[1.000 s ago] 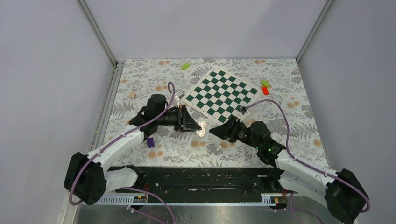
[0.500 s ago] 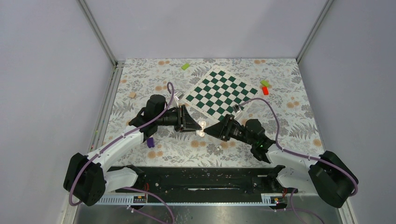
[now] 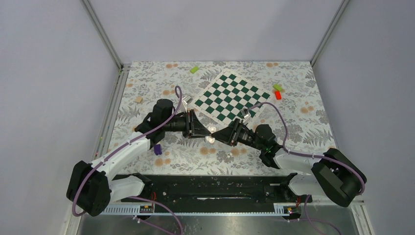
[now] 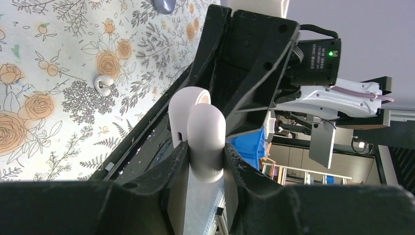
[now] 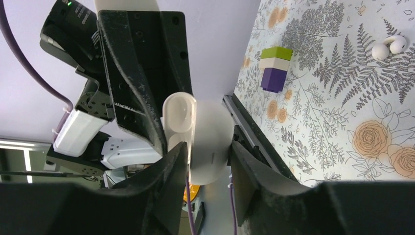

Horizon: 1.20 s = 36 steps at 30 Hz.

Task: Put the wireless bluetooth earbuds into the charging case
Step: Pass from the left arm to the right

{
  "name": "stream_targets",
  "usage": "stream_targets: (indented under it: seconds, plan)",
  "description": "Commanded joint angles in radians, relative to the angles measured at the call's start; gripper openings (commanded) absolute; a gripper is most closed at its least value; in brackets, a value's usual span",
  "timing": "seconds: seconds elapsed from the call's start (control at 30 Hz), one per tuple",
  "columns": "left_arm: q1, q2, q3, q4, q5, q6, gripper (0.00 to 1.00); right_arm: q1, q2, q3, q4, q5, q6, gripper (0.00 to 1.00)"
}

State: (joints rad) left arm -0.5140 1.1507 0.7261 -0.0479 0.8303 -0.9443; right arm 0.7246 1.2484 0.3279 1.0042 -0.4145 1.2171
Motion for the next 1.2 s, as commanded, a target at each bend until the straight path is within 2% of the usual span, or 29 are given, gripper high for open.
stream_targets:
  seconds: [0.0,0.13,0.2,0.23,0.3,0.33,0.43,0.57,0.7,0.83,1.17]
  plan:
    - [-0.002,-0.033,-0.001,0.078,0.027,-0.013,0.10,-0.005,0.030,0.030,0.136,-0.024,0.039,0.40]
    - [-0.003,-0.036,-0.002,0.079,0.028,-0.014,0.11,-0.006,0.051,0.026,0.155,-0.027,0.052,0.29]
    - [-0.003,-0.040,0.000,0.081,0.029,-0.012,0.14,-0.006,0.056,0.020,0.169,-0.024,0.059,0.24]
    - [-0.002,-0.043,-0.002,0.083,0.030,-0.011,0.23,-0.007,0.057,0.016,0.175,-0.022,0.061,0.21]
    - [-0.001,-0.052,-0.002,0.085,0.030,-0.009,0.48,-0.009,0.056,0.009,0.179,-0.018,0.064,0.16]
    - [-0.001,-0.057,-0.002,0.083,0.030,-0.008,0.56,-0.013,0.052,0.006,0.181,-0.018,0.066,0.14]
    - [0.005,-0.078,-0.008,0.079,0.025,-0.002,0.68,-0.023,0.039,-0.006,0.179,-0.014,0.066,0.13]
    - [0.021,-0.096,-0.034,0.122,0.030,-0.033,0.66,-0.034,0.029,-0.006,0.171,-0.020,0.065,0.13]
    - [0.038,-0.102,-0.074,0.239,0.057,-0.101,0.62,-0.037,0.035,-0.003,0.175,-0.028,0.068,0.13]
    - [0.040,-0.082,-0.071,0.216,0.059,-0.077,0.59,-0.037,0.045,0.001,0.194,-0.038,0.076,0.13]
    - [0.040,-0.050,-0.071,0.275,0.063,-0.102,0.45,-0.037,0.054,0.007,0.210,-0.048,0.084,0.13]
